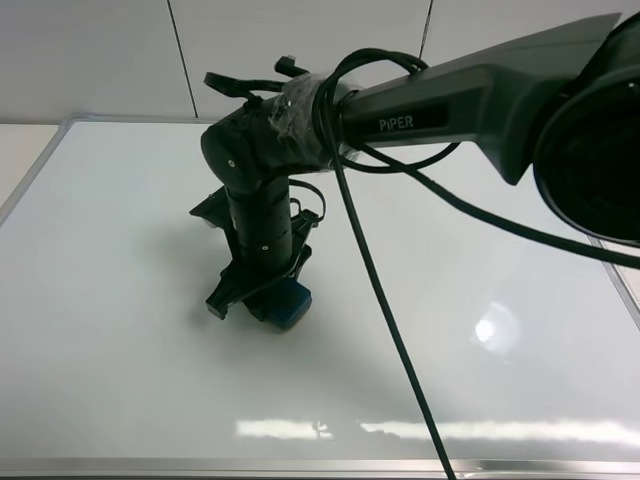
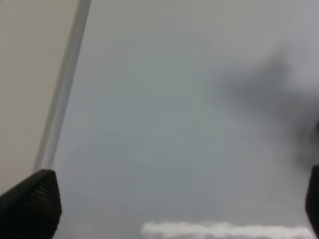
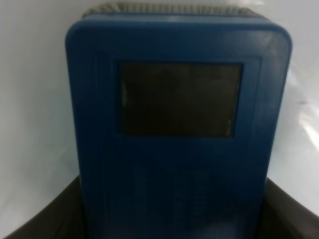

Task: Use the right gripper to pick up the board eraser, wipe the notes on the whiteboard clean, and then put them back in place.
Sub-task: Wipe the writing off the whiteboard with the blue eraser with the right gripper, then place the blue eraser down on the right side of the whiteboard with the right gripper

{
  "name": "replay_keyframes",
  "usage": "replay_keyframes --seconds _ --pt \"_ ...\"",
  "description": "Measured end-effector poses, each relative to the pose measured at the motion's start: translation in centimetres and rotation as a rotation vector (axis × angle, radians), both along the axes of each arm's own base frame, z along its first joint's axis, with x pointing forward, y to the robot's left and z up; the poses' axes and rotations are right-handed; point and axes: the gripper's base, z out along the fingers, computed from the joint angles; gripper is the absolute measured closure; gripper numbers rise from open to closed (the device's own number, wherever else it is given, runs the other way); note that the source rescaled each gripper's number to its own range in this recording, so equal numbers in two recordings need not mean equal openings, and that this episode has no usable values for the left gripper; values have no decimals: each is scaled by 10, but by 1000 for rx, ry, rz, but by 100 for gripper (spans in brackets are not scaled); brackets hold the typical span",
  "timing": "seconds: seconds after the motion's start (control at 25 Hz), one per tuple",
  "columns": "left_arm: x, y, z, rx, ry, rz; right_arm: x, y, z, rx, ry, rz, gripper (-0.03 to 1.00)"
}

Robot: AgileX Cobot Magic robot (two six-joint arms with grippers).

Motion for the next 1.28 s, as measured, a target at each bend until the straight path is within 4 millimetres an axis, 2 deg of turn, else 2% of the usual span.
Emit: replay_keyframes --seconds 0.08,0.12,0.16,0.2,0.28,0.4,0.44,0.52,0.8,1.0,1.12,1.28 --pt "0 0 0 0 0 0 7 -4 0 9 -7 -19 96" --pt "0 0 0 0 0 0 14 -8 1 19 -15 -35 96" --pt "0 0 0 0 0 0 31 -15 3 43 -34 -74 96" --pt "0 0 0 0 0 0 31 -15 3 43 -34 -74 96" --pt "0 0 0 0 0 0 46 -23 4 58 -46 -110 96" --pt "0 0 0 0 0 0 68 -37 6 76 -66 -165 96" --pt "0 0 0 0 0 0 81 -50 6 75 -78 -198 96" --pt "0 0 0 0 0 0 88 -58 6 69 -78 -218 96" --pt "0 0 0 0 0 0 84 -68 16 8 -47 -261 96" --pt "0 0 0 0 0 0 73 -78 56 56 -80 -373 96" --pt "0 0 0 0 0 0 63 -92 76 100 -95 -458 96" --pt "0 0 0 0 0 0 46 -126 91 138 -100 -577 96"
